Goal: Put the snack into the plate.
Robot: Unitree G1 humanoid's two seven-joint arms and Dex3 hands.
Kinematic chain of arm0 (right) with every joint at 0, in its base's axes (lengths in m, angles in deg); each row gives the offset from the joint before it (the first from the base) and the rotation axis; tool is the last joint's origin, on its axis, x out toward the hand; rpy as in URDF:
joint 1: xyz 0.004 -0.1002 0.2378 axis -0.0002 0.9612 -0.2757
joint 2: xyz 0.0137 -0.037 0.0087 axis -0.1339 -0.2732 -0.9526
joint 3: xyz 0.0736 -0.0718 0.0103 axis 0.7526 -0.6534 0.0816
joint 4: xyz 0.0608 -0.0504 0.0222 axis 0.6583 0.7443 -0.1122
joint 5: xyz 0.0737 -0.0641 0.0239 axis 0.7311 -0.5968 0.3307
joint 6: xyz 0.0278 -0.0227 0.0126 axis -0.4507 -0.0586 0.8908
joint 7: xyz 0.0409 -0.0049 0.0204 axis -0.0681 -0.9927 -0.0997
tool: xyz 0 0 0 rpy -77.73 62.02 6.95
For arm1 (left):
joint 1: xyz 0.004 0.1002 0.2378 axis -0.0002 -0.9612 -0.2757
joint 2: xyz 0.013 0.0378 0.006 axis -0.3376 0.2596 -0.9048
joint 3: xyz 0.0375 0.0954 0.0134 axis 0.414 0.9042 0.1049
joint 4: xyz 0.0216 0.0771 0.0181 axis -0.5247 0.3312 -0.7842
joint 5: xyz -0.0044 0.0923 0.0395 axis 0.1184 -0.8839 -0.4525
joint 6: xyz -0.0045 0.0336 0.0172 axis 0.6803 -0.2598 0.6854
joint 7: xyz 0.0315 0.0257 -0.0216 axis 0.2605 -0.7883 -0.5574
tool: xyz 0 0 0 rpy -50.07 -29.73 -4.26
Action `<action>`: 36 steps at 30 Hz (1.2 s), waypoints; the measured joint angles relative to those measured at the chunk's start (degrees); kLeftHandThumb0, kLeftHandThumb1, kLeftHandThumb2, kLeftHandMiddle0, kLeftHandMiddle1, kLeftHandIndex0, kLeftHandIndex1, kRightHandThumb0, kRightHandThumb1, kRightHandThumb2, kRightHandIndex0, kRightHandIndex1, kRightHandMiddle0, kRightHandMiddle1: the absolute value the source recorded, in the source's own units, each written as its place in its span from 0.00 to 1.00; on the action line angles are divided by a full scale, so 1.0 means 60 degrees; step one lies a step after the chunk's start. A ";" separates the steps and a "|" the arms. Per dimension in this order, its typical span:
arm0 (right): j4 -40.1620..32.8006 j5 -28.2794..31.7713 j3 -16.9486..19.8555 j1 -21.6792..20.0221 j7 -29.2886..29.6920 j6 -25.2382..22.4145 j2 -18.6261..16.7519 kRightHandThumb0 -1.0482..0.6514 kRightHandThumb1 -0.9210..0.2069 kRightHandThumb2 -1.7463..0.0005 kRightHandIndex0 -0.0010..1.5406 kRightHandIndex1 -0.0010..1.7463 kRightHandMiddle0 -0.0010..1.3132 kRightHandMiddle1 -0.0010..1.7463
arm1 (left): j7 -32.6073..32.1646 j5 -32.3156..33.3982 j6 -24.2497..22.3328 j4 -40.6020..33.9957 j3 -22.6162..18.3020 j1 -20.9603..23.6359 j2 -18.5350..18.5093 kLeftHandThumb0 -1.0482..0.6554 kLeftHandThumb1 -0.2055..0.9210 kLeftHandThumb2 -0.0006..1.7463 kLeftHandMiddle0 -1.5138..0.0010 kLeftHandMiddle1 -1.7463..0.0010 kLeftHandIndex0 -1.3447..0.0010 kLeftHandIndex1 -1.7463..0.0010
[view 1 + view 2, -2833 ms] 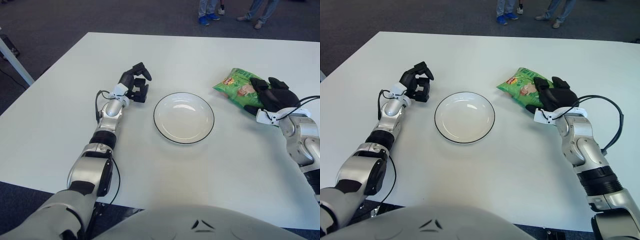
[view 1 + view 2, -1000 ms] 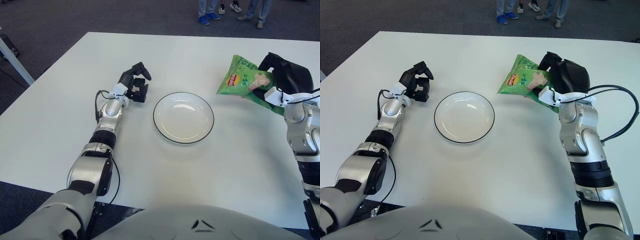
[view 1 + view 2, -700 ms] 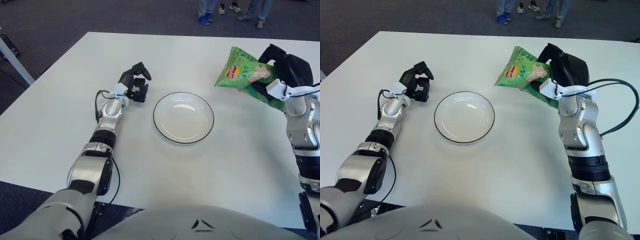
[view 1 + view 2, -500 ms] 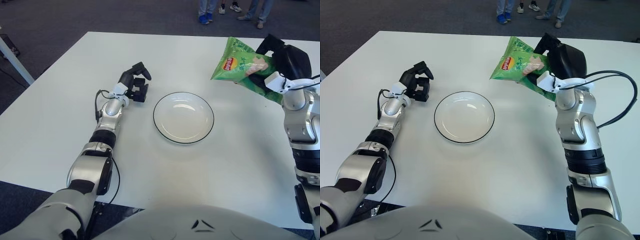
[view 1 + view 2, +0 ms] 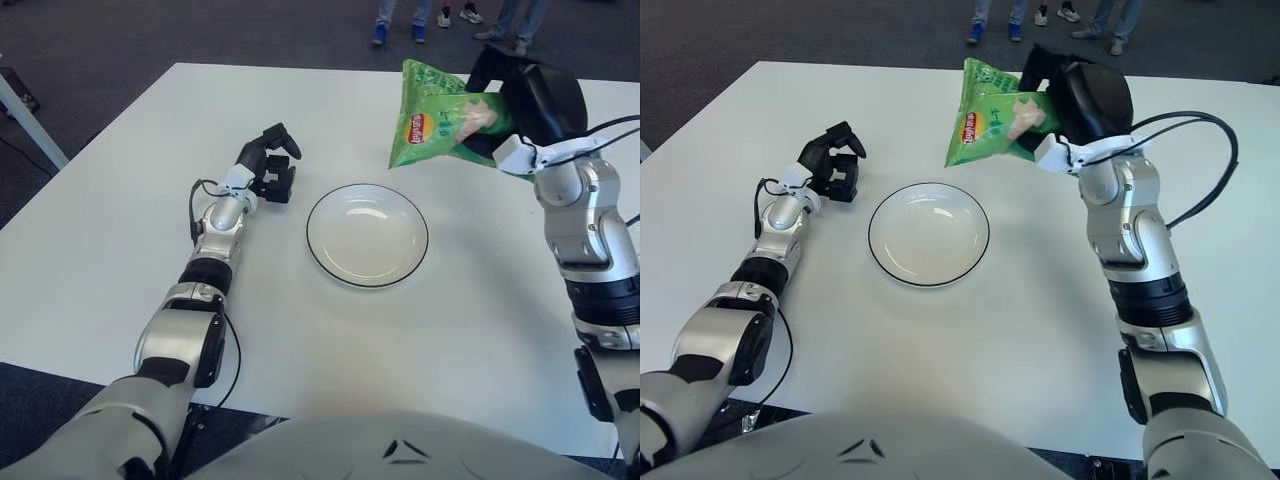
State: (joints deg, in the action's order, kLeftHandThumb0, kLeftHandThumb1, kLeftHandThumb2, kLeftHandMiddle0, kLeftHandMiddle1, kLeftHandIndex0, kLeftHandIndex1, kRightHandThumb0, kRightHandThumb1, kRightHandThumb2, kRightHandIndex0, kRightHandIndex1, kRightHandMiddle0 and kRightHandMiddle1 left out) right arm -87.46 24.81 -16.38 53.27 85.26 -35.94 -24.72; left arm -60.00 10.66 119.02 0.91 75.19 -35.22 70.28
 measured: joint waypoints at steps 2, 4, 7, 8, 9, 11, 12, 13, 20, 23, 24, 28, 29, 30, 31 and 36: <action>0.0000 0.0019 -0.0126 -0.0062 -0.0154 0.0004 -0.0123 0.62 0.85 0.01 0.57 1.00 0.50 1.00 | 0.0000 0.0001 -0.0058 -0.0001 -0.0008 0.0000 0.0007 0.35 0.53 0.70 0.17 0.00 0.59 0.00; -0.0001 0.0048 -0.0231 -0.0109 -0.0302 0.0015 -0.0247 0.62 0.85 0.01 0.57 1.00 0.50 1.00 | -0.0004 -0.0002 -0.0083 -0.0007 -0.0016 0.0002 0.0013 0.35 0.53 0.70 0.17 0.00 0.59 0.00; -0.0002 0.0071 -0.0402 -0.0202 -0.0530 0.0026 -0.0419 0.62 0.85 0.01 0.56 1.00 0.50 1.00 | -0.0050 -0.0018 -0.0100 -0.0015 -0.0018 0.0002 0.0016 0.35 0.52 0.71 0.16 0.00 0.58 0.00; -0.0008 0.0070 -0.0452 -0.0227 -0.0584 0.0026 -0.0470 0.62 0.85 0.01 0.56 1.00 0.50 1.00 | -0.0074 -0.0023 -0.0108 -0.0018 -0.0018 0.0002 0.0016 0.35 0.52 0.71 0.16 0.00 0.58 0.00; -0.0023 0.0066 -0.0498 -0.0246 -0.0643 0.0027 -0.0534 0.62 0.85 0.01 0.56 1.00 0.50 1.00 | -0.0103 -0.0029 -0.0114 -0.0022 -0.0018 0.0002 0.0017 0.34 0.51 0.71 0.16 0.00 0.58 0.00; -0.0046 0.0069 -0.0582 -0.0266 -0.0739 0.0052 -0.0654 0.62 0.85 0.01 0.56 1.00 0.50 1.00 | -0.0163 -0.0057 -0.0131 -0.0046 -0.0013 0.0001 0.0020 0.34 0.51 0.71 0.16 0.00 0.58 0.00; -0.0046 0.0071 -0.0611 -0.0276 -0.0782 0.0075 -0.0698 0.62 0.85 0.01 0.56 1.00 0.50 1.00 | -0.0199 -0.0070 -0.0145 -0.0059 -0.0007 -0.0002 0.0020 0.34 0.51 0.72 0.16 0.00 0.57 0.00; -0.0033 0.0094 -0.0657 -0.0290 -0.0809 0.0133 -0.0753 0.62 0.85 0.01 0.56 1.00 0.50 1.00 | -0.0255 -0.0098 -0.0164 -0.0074 0.0000 -0.0004 0.0021 0.34 0.51 0.72 0.16 0.00 0.57 0.00; 0.0273 0.0318 -0.0822 -0.0442 -0.0810 0.0875 -0.0957 0.62 0.86 0.01 0.56 1.00 0.51 1.00 | -0.0440 -0.0237 -0.0297 -0.0215 0.0025 -0.0036 0.0043 0.35 0.51 0.71 0.15 0.00 0.58 0.00; 0.0495 0.0389 -0.0837 -0.0509 -0.0794 0.1287 -0.0956 0.62 0.87 0.00 0.57 1.00 0.52 1.00 | -0.0457 -0.0242 -0.0358 -0.0280 0.0016 -0.0060 0.0057 0.35 0.52 0.71 0.15 0.00 0.58 0.00; 0.0555 0.0398 -0.0840 -0.0518 -0.0791 0.1391 -0.0957 0.62 0.87 0.00 0.57 1.00 0.52 1.00 | -0.0460 -0.0242 -0.0377 -0.0298 0.0013 -0.0066 0.0062 0.35 0.52 0.71 0.15 0.00 0.58 0.00; 0.0781 0.0440 -0.0870 -0.0532 -0.0794 0.1718 -0.0964 0.61 0.87 0.00 0.57 1.00 0.53 0.99 | -0.0478 -0.0245 -0.0418 -0.0341 0.0006 -0.0080 0.0075 0.35 0.52 0.71 0.15 0.00 0.58 0.00; 0.0826 0.0453 -0.0879 -0.0532 -0.0794 0.1782 -0.0968 0.61 0.87 0.00 0.57 1.00 0.53 1.00 | -0.0489 -0.0247 -0.0420 -0.0346 0.0005 -0.0083 0.0077 0.35 0.52 0.71 0.15 0.00 0.58 0.00; 0.0873 0.0476 -0.0889 -0.0531 -0.0794 0.1850 -0.0979 0.61 0.87 0.00 0.57 1.00 0.53 1.00 | -0.0497 -0.0248 -0.0424 -0.0350 0.0002 -0.0085 0.0077 0.35 0.52 0.71 0.15 0.00 0.58 0.00; 0.0922 0.0513 -0.0897 -0.0531 -0.0794 0.1938 -0.0997 0.61 0.87 0.00 0.57 1.00 0.53 1.00 | -0.0502 -0.0247 -0.0431 -0.0352 -0.0002 -0.0087 0.0078 0.35 0.52 0.71 0.15 0.00 0.58 0.00; 0.1211 0.0986 -0.0934 -0.0530 -0.0794 0.2508 -0.1156 0.61 0.88 0.00 0.57 0.99 0.52 1.00 | -0.0501 -0.0207 -0.0529 -0.0354 -0.0069 -0.0092 0.0090 0.35 0.52 0.71 0.15 0.00 0.58 0.00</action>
State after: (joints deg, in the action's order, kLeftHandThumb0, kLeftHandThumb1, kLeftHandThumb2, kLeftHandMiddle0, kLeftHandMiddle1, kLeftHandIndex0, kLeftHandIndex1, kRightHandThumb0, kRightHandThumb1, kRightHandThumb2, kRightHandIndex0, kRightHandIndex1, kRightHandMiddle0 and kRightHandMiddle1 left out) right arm -80.19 30.73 -21.99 50.09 80.49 -20.89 -31.66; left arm -63.01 9.42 115.84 -1.21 74.77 -35.77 70.83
